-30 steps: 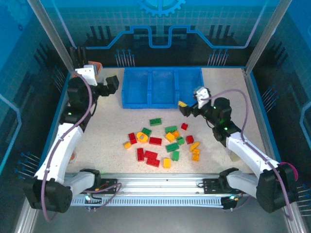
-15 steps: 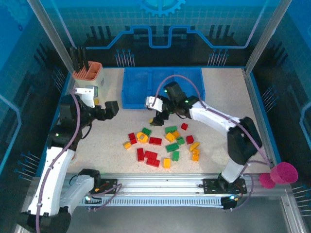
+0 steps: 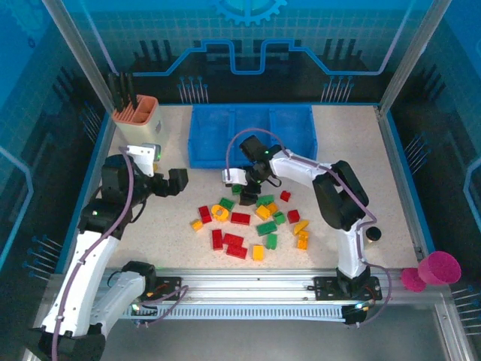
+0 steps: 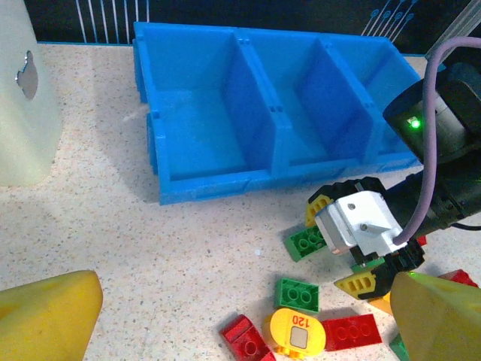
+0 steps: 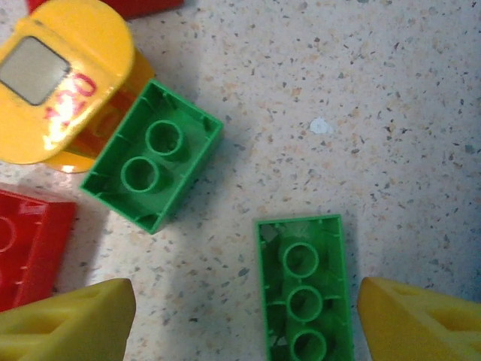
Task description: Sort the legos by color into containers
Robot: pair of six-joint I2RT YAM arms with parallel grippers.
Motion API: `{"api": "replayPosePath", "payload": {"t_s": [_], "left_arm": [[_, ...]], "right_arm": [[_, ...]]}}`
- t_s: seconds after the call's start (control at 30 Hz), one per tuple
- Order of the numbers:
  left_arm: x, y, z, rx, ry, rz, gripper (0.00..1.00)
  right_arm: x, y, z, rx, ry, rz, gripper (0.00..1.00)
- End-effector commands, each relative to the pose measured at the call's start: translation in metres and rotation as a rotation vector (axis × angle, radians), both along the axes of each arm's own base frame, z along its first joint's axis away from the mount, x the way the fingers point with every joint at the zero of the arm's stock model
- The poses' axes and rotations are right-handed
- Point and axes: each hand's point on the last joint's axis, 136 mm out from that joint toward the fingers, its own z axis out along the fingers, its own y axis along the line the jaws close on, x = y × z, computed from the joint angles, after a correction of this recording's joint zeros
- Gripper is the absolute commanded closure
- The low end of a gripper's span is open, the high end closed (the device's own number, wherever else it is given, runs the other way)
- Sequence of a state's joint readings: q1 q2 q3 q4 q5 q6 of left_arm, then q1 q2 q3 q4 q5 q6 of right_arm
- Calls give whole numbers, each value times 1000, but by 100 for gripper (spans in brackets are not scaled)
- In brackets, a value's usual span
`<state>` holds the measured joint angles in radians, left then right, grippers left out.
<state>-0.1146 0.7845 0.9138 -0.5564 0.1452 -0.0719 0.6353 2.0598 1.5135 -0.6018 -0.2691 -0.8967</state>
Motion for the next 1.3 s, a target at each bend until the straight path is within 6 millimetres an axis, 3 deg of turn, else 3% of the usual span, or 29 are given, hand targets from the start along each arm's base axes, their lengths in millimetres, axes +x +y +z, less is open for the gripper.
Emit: {"api": "replayPosePath", "payload": {"t_s": [0.0, 0.37, 0.63, 0.77, 0.93, 1.03, 1.17, 1.27], "left_arm": [[1, 2, -8, 39, 6, 3, 1], [5, 0, -16, 76, 8, -6, 0], [6, -5, -16, 80, -10, -18, 1], [4, -7, -13, 80, -24, -24, 1], [6, -4, -10, 89, -63, -6, 0], [7, -2, -4, 101, -81, 3, 0], [11, -4, -5, 99, -90, -3, 0], [13, -6, -8, 96, -74, -8, 0]], "right_arm": [[6, -2, -9, -23, 19, 19, 23], [6, -8, -36, -90, 60, 39, 37], [6, -20, -33, -150, 52, 10, 81], [12, -35, -5, -141, 60, -93, 83], [28, -59, 67, 20, 28, -331, 79], [43, -86, 100, 92, -40, -477, 81], [73, -135, 127, 148, -165, -677, 81], [97, -167, 129, 128, -231, -796, 82]]}}
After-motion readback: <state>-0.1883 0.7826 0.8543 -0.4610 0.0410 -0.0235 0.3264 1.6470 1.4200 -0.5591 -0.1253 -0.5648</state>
